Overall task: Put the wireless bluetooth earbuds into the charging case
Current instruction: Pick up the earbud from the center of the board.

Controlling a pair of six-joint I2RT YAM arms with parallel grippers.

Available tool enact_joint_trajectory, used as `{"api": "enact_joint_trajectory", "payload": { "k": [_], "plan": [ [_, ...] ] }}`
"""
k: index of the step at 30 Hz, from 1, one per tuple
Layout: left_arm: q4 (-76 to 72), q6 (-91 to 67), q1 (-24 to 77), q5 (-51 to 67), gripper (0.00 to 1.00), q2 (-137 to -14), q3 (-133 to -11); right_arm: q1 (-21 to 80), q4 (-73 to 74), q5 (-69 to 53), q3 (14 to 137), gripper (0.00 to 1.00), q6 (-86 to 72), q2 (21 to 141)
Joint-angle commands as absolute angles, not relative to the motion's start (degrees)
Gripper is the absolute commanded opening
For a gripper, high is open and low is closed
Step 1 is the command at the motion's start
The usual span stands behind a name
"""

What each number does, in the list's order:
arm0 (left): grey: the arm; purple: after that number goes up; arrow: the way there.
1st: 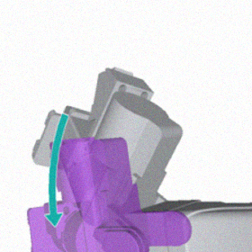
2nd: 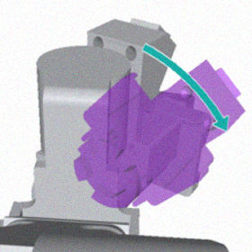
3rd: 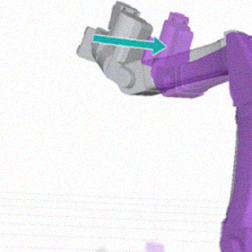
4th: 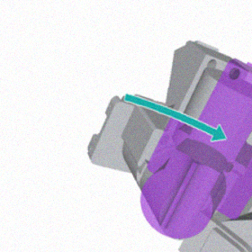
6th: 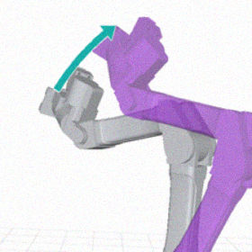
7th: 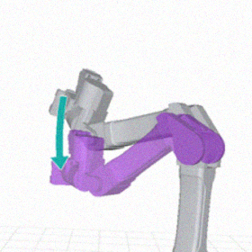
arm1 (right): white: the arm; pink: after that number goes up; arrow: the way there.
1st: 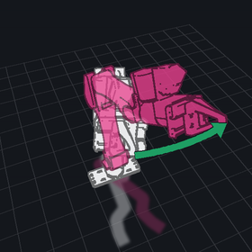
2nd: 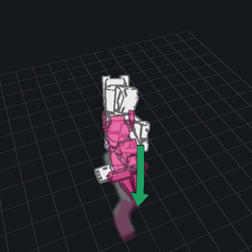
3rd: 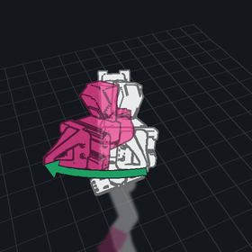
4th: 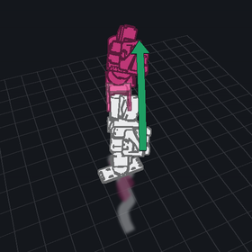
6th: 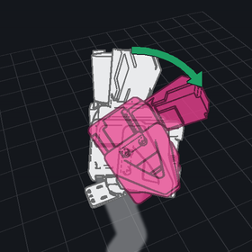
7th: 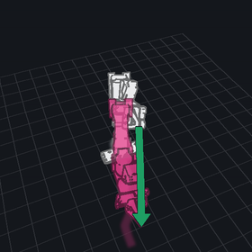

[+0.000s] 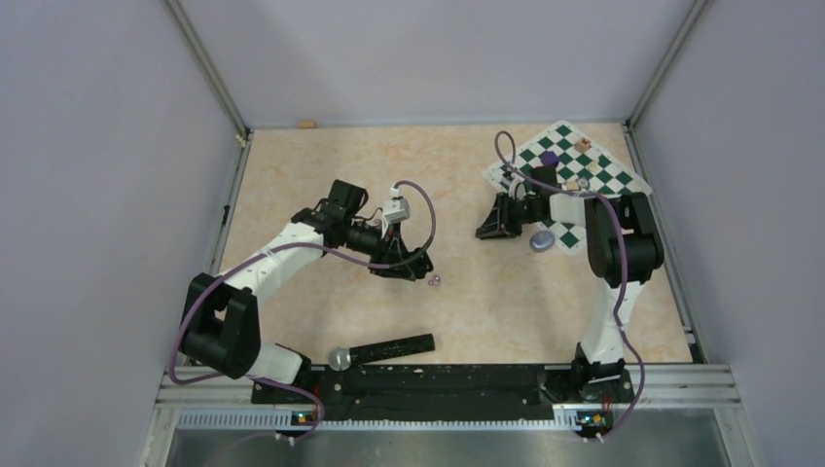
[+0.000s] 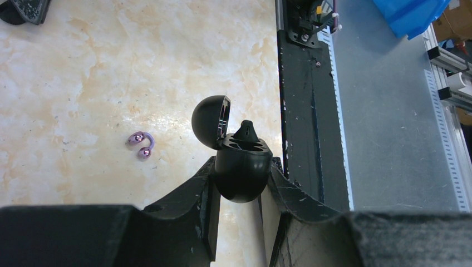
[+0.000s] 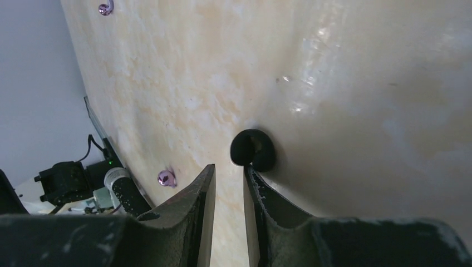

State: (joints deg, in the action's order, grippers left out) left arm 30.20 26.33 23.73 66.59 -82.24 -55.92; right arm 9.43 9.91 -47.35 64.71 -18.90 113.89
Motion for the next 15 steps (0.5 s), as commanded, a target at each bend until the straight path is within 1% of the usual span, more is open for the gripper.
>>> {"api": "enact_joint_trajectory", "payload": {
  "k": [1,4,8,15],
  "plan": [
    [30.1,27.6,23.7,67.9,0.00,-81.4,-57.3,6.1,12.8,-50.1,67.2,0.24,-18.6,115.4],
    [30.1,27.6,23.7,68.0,0.00,-81.2,-57.3,5.1,13.7,-50.9,67.1,0.22,-18.5,115.8],
    [30.1,27.7,23.7,68.0,0.00,-81.3,-57.2,5.1,13.5,-52.9,67.2,0.22,-18.8,114.8],
    [30.1,27.8,23.7,68.3,0.00,-81.1,-57.2,5.1,13.8,-43.5,66.7,0.19,-16.4,109.9]
  ]
}}
